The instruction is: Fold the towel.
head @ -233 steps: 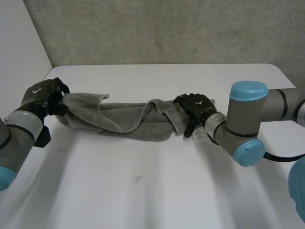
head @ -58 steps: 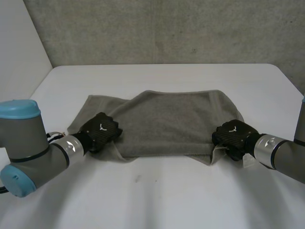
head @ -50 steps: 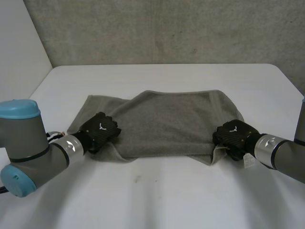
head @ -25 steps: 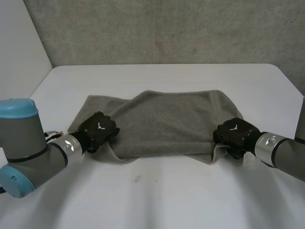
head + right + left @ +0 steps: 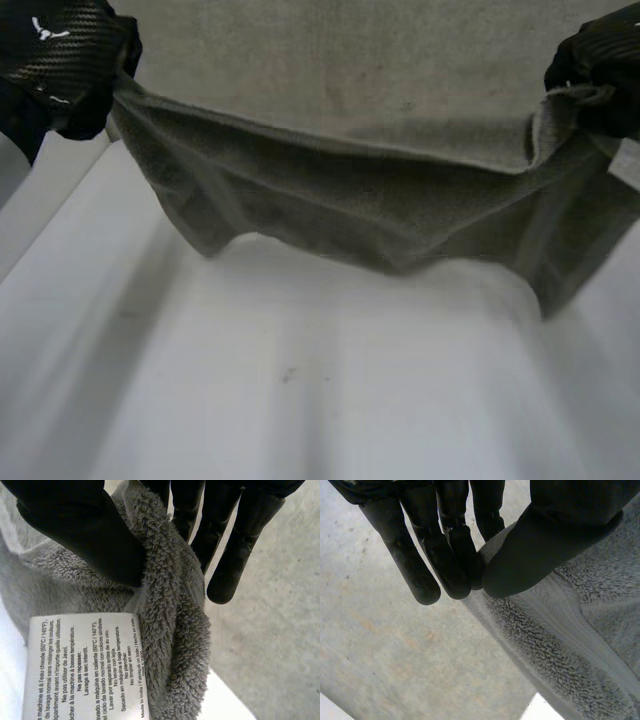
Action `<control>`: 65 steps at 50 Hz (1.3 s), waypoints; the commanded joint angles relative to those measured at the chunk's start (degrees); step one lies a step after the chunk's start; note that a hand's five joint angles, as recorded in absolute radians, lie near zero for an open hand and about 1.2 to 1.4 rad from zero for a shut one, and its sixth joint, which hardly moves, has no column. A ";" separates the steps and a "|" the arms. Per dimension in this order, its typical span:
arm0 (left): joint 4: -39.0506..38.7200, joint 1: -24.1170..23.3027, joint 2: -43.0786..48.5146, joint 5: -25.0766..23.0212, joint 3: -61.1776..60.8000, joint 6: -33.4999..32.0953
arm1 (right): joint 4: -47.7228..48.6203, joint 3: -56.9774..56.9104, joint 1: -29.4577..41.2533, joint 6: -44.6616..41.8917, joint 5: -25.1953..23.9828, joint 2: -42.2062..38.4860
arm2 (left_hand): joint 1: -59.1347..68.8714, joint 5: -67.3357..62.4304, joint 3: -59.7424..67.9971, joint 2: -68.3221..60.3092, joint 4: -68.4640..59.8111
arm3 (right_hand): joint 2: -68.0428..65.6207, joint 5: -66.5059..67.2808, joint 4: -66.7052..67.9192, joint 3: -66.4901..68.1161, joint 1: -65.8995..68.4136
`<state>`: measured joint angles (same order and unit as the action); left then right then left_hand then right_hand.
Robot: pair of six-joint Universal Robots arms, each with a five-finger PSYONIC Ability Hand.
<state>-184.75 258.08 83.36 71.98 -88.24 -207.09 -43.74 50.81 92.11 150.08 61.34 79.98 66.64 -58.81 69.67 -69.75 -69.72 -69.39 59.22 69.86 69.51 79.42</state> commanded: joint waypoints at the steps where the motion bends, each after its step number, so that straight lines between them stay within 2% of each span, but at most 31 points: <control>1: 7.65 0.85 8.57 0.00 0.35 3.53 | -8.91 -3.09 -0.44 -8.05 1.15 -11.08 | 13.36 -11.19 10.33 -10.25 -10.28 | -10.61 10.78 10.14 10.49 0.58; 5: 11.15 0.06 17.86 0.61 2.89 3.53 | -9.00 -0.81 0.17 -14.36 1.33 -15.54 | 13.36 -11.19 10.33 -10.25 -10.28 | -10.61 10.78 10.14 10.49 0.58; 6: 11.16 0.06 17.89 0.62 2.90 3.53 | -9.00 -0.80 0.18 -14.37 1.33 -15.56 | 13.36 -11.19 10.33 -10.25 -10.28 | -10.61 10.78 10.14 10.49 0.58; 8: 11.78 -0.12 25.06 1.32 7.70 3.53 | -7.60 -2.72 0.35 -15.08 2.37 -19.49 | 13.36 -11.19 10.33 -10.25 -10.28 | -10.61 10.78 10.14 10.49 0.58; 11: 11.87 -0.47 28.26 1.67 11.25 3.53 | -5.57 -5.11 0.97 -14.99 3.00 -21.97 | 13.36 -11.19 10.33 -10.25 -10.28 | -10.61 10.78 10.14 10.49 0.58; 13: 11.61 -1.26 33.59 2.02 20.34 3.97 | 0.81 -11.66 4.20 -13.24 4.31 -26.26 | 13.36 -11.19 10.33 -10.25 -10.28 | -10.61 10.78 10.14 10.49 0.58; 14: 11.60 -1.26 33.62 2.02 20.39 3.97 | 0.85 -11.70 4.22 -13.23 4.31 -26.28 | 13.36 -11.19 10.33 -10.25 -10.28 | -10.61 10.78 10.14 10.49 0.58; 16: 10.73 -2.14 37.73 2.11 32.37 5.11 | 9.59 -20.62 6.84 -8.60 7.11 -29.34 | 13.36 -11.19 10.33 -10.25 -10.28 | -10.61 10.78 10.14 10.49 0.58; 19: 9.32 -2.58 39.33 2.11 39.46 6.70 | 14.64 -25.06 7.29 -5.59 8.80 -30.32 | 13.36 -11.19 10.33 -10.25 -10.28 | -10.61 10.78 10.14 10.49 0.58; 21: 4.42 -3.28 40.91 3.86 51.80 12.03 | 25.58 -31.63 7.91 1.32 11.33 -30.42 | 13.36 -11.19 10.33 -10.25 -10.28 | -10.61 10.78 10.14 10.49 0.58; 22: 4.40 -3.28 40.92 3.87 51.85 12.06 | 25.63 -31.65 7.91 1.36 11.35 -30.41 | 13.36 -11.19 10.33 -10.25 -10.28 | -10.61 10.78 10.14 10.49 0.58; 24: -0.15 -3.37 40.74 8.07 59.12 18.62 | 34.21 -34.72 7.91 7.92 13.10 -29.02 | 13.36 -11.19 10.33 -10.25 -10.28 | -10.61 10.78 10.14 10.49 0.58; 28: -2.37 -3.37 39.77 11.60 61.08 23.31 | 37.06 -33.85 7.73 12.96 13.54 -25.93 | 13.36 -11.19 10.33 -10.25 -10.28 | -10.61 10.78 10.14 10.49 0.58; 33: -0.44 -3.20 38.54 13.27 57.04 24.98 | 33.19 -27.52 7.47 14.45 11.70 -23.38 | 13.36 -11.19 10.33 -10.25 -10.28 | -10.61 10.78 10.14 10.49 0.58; 35: 2.54 -2.06 37.41 12.92 48.82 24.98 | 27.33 -21.75 7.21 11.83 8.73 -22.94 | 13.36 -11.19 10.33 -10.25 -10.28 | -10.61 10.78 10.14 10.49 0.58; 36: 2.55 -2.05 37.40 12.92 48.78 24.98 | 27.30 -21.72 7.21 11.82 8.71 -22.94 | 13.36 -11.19 10.33 -10.25 -10.28 | -10.61 10.78 10.14 10.49 0.58; 38: 3.52 -1.79 36.43 12.92 43.86 25.07 | 24.75 -18.56 7.21 9.09 6.78 -22.94 | 13.36 -11.19 10.33 -10.25 -10.28 | -10.61 10.78 10.14 10.49 0.58; 40: 3.34 -0.57 34.95 11.96 33.28 24.98 | 20.20 -11.13 7.21 1.84 4.76 -23.29 | 13.36 -11.19 10.33 -10.25 -10.28 | -10.61 10.78 10.14 10.49 0.58; 41: 3.34 -0.56 34.94 11.96 33.22 24.98 | 20.18 -11.09 7.21 1.80 4.75 -23.29 | 13.36 -11.19 10.33 -10.25 -10.28 | -10.61 10.78 10.14 10.49 0.58; 43: 1.59 0.23 34.24 9.95 23.25 24.80 | 17.64 -3.04 7.21 -5.20 4.23 -23.99 | 13.36 -11.19 10.33 -10.25 -10.28 | -10.61 10.78 10.14 10.49 0.58; 46: 0.00 0.23 34.15 8.97 18.37 24.54 | 17.63 0.78 7.12 -8.13 4.14 -24.79 | 13.36 -11.19 10.33 -10.25 -10.28 | -10.61 10.78 10.14 10.49 0.58; 48: -3.84 0.23 34.06 7.65 9.62 24.01 | 19.03 6.99 6.94 -11.11 3.87 -27.50 | 13.36 -11.19 10.33 -10.25 -10.28 | -10.61 10.78 10.14 10.49 0.58; 51: -7.98 -0.03 34.06 7.30 3.02 22.18 | 21.75 11.13 6.86 -11.47 3.96 -30.23 | 13.36 -11.19 10.33 -10.25 -10.28 | -10.61 10.78 10.14 10.49 0.58; 58: -12.13 -0.38 32.04 7.12 -3.43 16.63 | 28.44 18.09 5.63 -11.03 4.05 -30.24 | 13.36 -11.19 10.33 -10.25 -10.28 | -10.61 10.78 10.14 10.49 0.58; 59: -12.30 -0.38 31.26 7.12 -3.86 16.28 | 29.49 19.75 5.10 -10.86 3.88 -29.37 | 13.36 -11.19 10.33 -10.25 -10.28 | -6.17 6.34 5.71 6.05 -3.86; 60: -12.30 -0.38 30.55 7.12 -4.22 16.28 | 30.37 21.50 4.84 -10.60 3.79 -28.14 | 13.36 -11.19 10.33 -10.25 -10.28 | 4.86 -4.69 -5.33 -4.98 -14.89; 63: -12.30 -0.47 29.75 7.12 -4.66 16.28 | 31.17 23.37 4.66 -10.24 3.61 -26.63 | 13.36 -11.19 10.33 -10.25 -10.28 | 11.03 -10.86 -11.50 -11.15 -21.06; 65: -12.39 -0.65 28.62 7.12 -5.79 16.36 | 32.66 26.52 4.13 -9.46 3.52 -24.53 | 13.36 -11.19 10.33 -10.25 -10.28 | 23.40 -23.23 -23.87 -23.52 -33.43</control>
<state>-197.16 257.71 114.60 79.01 -92.64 -190.37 -14.34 71.19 97.41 139.04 65.19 50.89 66.64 -59.55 69.73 -69.82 -69.75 -57.25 47.90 57.61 57.54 65.38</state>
